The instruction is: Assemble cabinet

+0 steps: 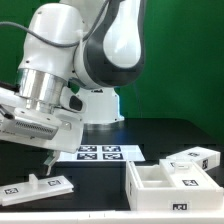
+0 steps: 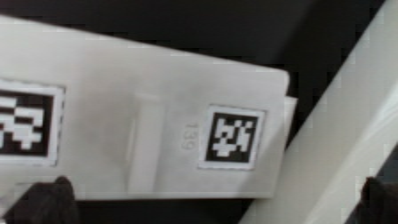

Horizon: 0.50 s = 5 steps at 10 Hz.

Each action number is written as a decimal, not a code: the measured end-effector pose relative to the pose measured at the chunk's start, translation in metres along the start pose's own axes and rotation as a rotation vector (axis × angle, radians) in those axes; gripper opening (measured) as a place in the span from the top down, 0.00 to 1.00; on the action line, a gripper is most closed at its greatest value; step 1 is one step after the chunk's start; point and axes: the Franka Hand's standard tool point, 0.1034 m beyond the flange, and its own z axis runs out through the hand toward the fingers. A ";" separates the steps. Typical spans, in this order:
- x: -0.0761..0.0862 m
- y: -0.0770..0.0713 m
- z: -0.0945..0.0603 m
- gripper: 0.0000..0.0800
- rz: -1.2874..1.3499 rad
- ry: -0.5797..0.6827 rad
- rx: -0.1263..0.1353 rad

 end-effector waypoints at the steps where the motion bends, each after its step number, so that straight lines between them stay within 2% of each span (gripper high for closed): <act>1: -0.003 -0.001 -0.002 0.00 -0.005 0.000 0.018; 3: 0.002 0.004 0.000 0.00 -0.078 0.011 0.006; 5: 0.006 0.003 0.001 0.00 -0.075 0.018 0.009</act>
Offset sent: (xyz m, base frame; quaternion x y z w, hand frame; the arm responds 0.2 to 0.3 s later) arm 0.0000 0.0000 0.0000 0.0000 0.0000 0.0000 1.0000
